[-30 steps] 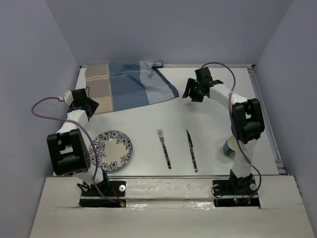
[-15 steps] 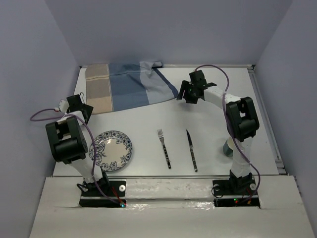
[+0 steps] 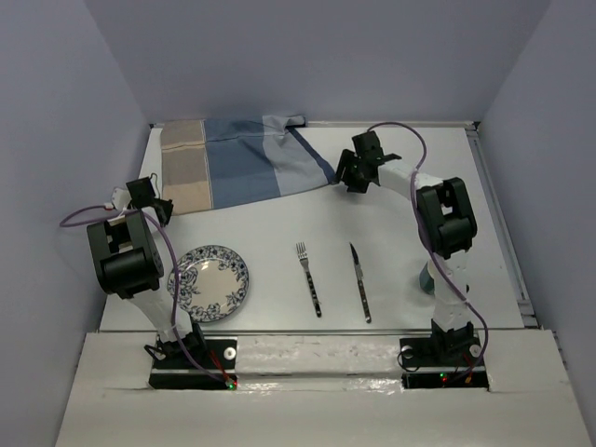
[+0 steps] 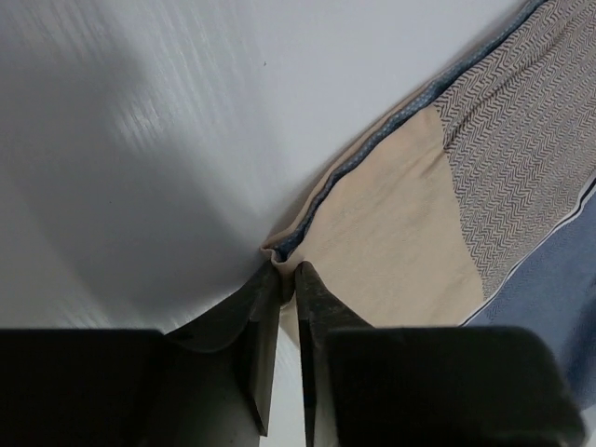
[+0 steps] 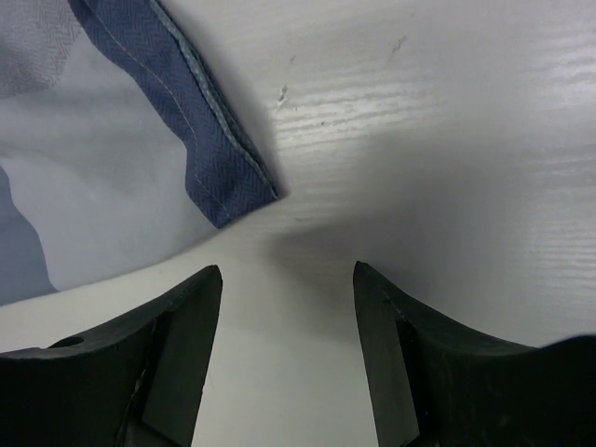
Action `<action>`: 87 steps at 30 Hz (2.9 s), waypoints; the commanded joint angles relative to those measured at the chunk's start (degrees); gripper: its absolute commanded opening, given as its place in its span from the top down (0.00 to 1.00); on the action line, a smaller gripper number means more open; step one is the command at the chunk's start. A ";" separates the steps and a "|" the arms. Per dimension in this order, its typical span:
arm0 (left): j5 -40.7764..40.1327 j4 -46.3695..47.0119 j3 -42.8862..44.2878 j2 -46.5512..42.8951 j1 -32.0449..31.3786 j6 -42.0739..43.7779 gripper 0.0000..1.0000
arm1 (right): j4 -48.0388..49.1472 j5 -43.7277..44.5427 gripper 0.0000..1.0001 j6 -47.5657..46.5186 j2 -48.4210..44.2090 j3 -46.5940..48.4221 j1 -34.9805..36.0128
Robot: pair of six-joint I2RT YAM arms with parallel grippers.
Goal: Set the dinner table for one person
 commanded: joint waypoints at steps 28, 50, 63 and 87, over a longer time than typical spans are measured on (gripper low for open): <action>6.78 5.55 9.06 -5.99 -5.14 3.64 1.00 | 2.88 3.27 1.00 -3.04 3.07 19.99 1.21; 10.21 -1.23 48.39 -18.22 -16.59 7.25 1.00 | 0.95 2.51 1.00 -7.99 -33.17 23.52 -12.14; 12.75 -5.17 56.71 -2.15 -16.67 5.33 1.00 | -1.67 -9.10 1.00 -3.33 -16.85 34.21 -22.07; 22.68 10.46 0.24 -11.98 -17.20 7.16 1.00 | 7.89 -16.14 1.00 -4.19 -32.64 -25.69 -23.57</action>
